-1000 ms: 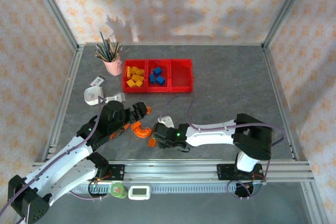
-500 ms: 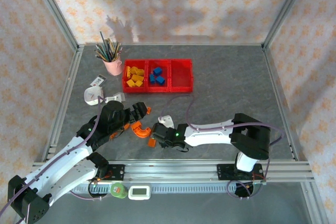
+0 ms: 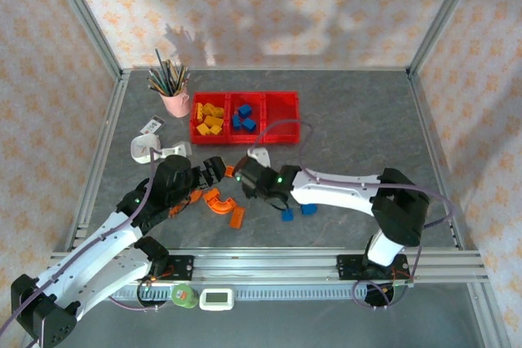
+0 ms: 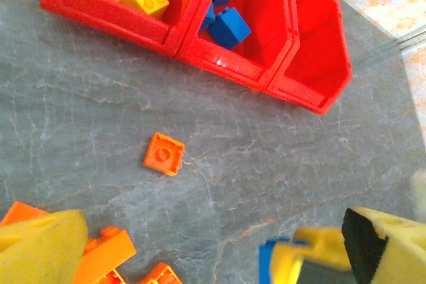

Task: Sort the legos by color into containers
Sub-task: Place the lego in the container.

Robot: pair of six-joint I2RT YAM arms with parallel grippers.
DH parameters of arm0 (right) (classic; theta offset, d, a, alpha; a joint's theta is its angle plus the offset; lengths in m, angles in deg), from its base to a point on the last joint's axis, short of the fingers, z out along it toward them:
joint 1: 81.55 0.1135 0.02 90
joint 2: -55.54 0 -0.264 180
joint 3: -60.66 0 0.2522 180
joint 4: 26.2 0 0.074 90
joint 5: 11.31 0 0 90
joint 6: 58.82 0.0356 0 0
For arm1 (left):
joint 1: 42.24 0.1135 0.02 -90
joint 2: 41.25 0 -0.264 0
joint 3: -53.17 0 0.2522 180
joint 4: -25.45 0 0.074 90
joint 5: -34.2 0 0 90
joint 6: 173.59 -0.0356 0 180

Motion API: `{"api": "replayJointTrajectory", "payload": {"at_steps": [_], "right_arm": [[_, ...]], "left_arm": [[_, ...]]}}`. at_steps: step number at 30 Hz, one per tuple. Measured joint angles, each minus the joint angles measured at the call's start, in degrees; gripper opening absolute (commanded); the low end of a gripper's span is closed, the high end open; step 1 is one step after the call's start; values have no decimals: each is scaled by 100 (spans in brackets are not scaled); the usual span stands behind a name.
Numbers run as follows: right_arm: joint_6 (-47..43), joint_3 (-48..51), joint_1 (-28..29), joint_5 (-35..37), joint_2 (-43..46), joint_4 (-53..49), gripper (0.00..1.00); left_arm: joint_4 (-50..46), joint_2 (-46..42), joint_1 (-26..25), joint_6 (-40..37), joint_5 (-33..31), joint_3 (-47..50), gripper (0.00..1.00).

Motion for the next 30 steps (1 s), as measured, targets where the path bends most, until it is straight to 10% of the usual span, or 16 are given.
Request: {"api": "replayJointTrajectory", "payload": {"at_steps": [13,21,30], "right_arm": [[-1167,-2841,-1480,275,-2017,400,31],[-1602,-4177,-1829,350,-3333,273,59],[-1847,-3386,-1832,223,-2586,323,75]], "left_arm": [[44,468,627,-562,-155,-426,99],[197,675,669,-671,-153,-485,99],[282,675,669,-706,-52,-538,99]]}}
